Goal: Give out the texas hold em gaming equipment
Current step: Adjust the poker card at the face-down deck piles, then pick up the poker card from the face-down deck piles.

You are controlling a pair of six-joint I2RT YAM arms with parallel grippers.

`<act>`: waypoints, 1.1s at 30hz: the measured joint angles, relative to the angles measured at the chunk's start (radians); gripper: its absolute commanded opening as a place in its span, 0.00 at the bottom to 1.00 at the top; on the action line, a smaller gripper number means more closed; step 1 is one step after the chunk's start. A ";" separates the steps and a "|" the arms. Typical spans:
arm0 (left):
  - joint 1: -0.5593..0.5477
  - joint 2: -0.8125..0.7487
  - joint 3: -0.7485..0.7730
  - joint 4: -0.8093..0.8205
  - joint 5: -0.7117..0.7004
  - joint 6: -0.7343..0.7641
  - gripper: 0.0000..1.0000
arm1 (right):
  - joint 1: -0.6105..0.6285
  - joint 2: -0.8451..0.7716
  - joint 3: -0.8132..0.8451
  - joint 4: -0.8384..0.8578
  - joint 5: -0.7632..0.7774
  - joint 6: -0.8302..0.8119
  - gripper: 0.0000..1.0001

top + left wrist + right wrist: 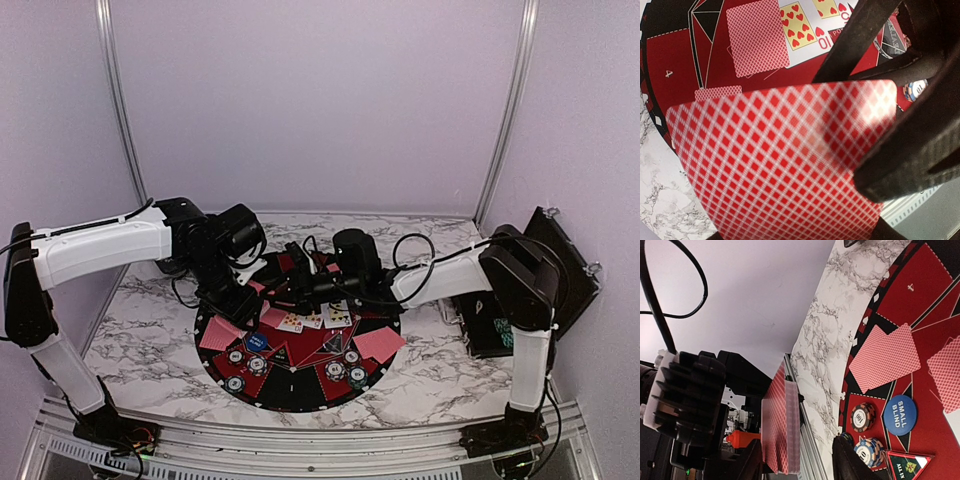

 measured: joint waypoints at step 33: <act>0.000 0.000 -0.003 0.001 0.007 0.000 0.63 | -0.014 -0.043 -0.044 0.070 -0.015 0.071 0.18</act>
